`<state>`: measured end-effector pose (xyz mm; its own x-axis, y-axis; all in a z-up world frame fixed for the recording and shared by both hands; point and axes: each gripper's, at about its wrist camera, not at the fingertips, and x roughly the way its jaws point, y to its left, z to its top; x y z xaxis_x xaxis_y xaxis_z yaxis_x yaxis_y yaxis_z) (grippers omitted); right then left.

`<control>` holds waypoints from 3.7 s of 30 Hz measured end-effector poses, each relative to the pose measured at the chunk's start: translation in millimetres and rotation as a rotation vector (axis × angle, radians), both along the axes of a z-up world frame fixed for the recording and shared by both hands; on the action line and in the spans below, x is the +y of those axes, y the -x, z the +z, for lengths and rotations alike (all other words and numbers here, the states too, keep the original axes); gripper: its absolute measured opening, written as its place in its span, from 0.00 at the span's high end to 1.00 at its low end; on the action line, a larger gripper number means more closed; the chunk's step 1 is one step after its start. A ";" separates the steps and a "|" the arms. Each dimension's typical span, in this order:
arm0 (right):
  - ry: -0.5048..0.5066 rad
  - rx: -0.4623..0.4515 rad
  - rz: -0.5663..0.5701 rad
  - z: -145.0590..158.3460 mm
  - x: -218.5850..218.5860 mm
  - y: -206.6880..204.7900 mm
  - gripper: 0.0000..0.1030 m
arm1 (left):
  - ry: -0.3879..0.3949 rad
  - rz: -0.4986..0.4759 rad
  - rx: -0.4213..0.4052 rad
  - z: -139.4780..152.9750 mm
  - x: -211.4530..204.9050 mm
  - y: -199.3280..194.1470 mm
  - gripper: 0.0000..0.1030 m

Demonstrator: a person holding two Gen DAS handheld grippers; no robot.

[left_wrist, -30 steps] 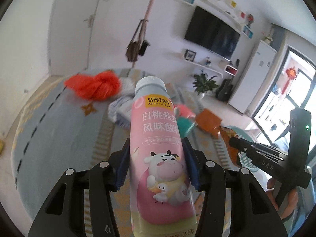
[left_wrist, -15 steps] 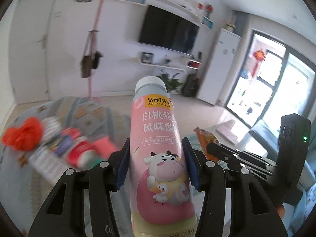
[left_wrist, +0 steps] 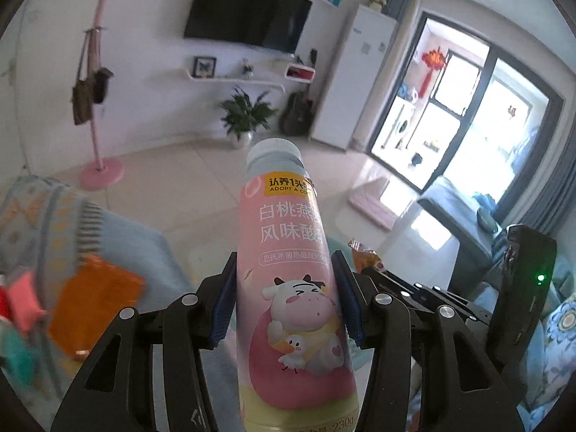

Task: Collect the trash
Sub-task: 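Carry the bottle and snack bag over the green basket and release both, then grasp the white printed carton box with the left tool while the right tool grasps the teal bag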

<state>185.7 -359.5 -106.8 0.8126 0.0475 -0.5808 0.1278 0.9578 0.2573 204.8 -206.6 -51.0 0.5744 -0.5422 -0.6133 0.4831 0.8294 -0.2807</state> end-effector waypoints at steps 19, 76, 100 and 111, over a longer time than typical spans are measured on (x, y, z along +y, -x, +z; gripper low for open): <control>-0.022 0.149 -0.103 -60.1 -40.3 -16.4 0.56 | -0.045 0.057 -0.026 -20.0 -3.1 -14.7 0.31; 0.139 0.009 0.404 -12.3 281.1 5.7 0.37 | 0.133 0.795 0.220 -32.9 397.2 139.2 0.33; 0.117 0.047 0.508 1.3 297.8 -13.2 0.26 | -0.123 0.788 0.219 -30.1 358.1 29.1 0.43; -0.008 0.204 0.499 -20.8 321.7 -53.0 0.33 | -0.066 0.722 0.166 -29.8 372.2 96.1 0.49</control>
<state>238.7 -37.9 -127.6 0.5611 0.4043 -0.7223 -0.2946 0.9130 0.2821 108.7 165.7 -80.8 0.6709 -0.0232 -0.7412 -0.2332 0.9422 -0.2406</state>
